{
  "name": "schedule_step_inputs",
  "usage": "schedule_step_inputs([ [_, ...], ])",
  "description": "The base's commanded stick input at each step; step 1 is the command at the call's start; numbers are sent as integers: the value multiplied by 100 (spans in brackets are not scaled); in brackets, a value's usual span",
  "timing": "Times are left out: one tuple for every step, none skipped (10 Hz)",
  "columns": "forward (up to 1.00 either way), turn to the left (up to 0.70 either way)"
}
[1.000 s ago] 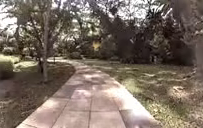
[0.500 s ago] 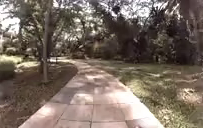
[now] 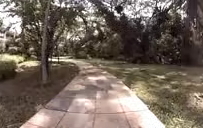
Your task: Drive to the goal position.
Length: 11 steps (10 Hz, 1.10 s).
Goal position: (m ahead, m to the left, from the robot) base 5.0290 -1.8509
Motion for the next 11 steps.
schedule_step_inputs([
  [45,0],
  [45,0],
  [45,0],
  [45,0],
  [45,9],
  [45,27],
  [45,27],
  [45,27],
  [45,27],
  [45,27],
  [45,27],
])
